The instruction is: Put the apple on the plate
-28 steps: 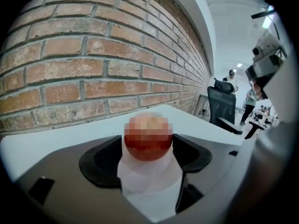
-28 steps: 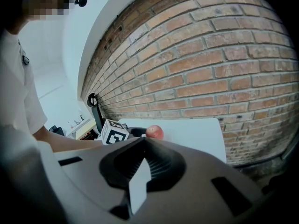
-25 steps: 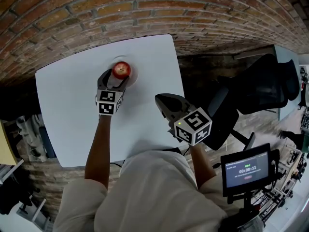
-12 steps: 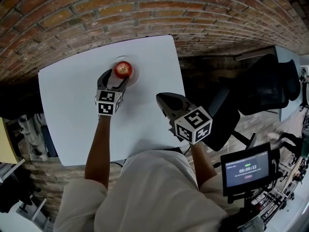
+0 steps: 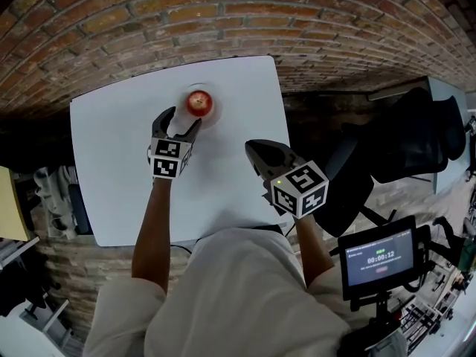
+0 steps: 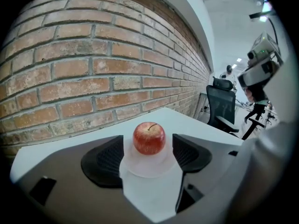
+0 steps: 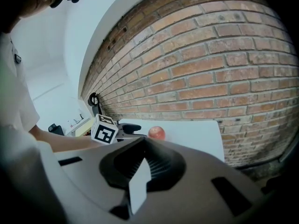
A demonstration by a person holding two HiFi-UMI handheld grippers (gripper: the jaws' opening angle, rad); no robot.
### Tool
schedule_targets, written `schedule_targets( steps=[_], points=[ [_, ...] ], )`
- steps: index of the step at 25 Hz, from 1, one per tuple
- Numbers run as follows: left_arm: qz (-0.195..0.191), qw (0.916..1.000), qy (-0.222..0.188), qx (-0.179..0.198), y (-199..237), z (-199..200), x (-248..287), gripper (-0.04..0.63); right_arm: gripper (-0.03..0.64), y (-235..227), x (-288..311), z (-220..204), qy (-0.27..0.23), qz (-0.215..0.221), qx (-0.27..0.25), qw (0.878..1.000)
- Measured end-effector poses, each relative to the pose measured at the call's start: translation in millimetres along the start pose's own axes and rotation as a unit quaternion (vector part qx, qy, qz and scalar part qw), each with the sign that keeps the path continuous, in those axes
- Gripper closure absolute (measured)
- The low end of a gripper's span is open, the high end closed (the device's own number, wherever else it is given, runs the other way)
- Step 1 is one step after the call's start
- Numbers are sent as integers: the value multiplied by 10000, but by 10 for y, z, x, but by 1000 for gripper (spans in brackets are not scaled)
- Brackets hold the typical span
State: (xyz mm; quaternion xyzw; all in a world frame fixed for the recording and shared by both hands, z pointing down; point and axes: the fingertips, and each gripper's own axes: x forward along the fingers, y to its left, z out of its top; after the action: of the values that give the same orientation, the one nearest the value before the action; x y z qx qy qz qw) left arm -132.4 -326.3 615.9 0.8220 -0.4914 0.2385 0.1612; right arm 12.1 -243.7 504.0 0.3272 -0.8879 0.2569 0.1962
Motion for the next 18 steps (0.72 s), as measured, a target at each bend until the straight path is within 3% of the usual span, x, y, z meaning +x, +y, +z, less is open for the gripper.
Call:
schedule_targets(
  steps=[10, 13, 18],
  points=[
    [-129, 9980, -587, -211, -125, 447, -501, 267, 614, 121, -136, 195, -246, -50, -221, 9994],
    [-124, 9957, -847, -358, -158, 606, -677, 322, 614, 186, -180, 248, -318, -43, -286, 9991],
    [-192, 9941, -1060, -114, -299, 795, -950, 336, 614, 328, -270, 335, -418, -24, -440, 9982]
  ],
)
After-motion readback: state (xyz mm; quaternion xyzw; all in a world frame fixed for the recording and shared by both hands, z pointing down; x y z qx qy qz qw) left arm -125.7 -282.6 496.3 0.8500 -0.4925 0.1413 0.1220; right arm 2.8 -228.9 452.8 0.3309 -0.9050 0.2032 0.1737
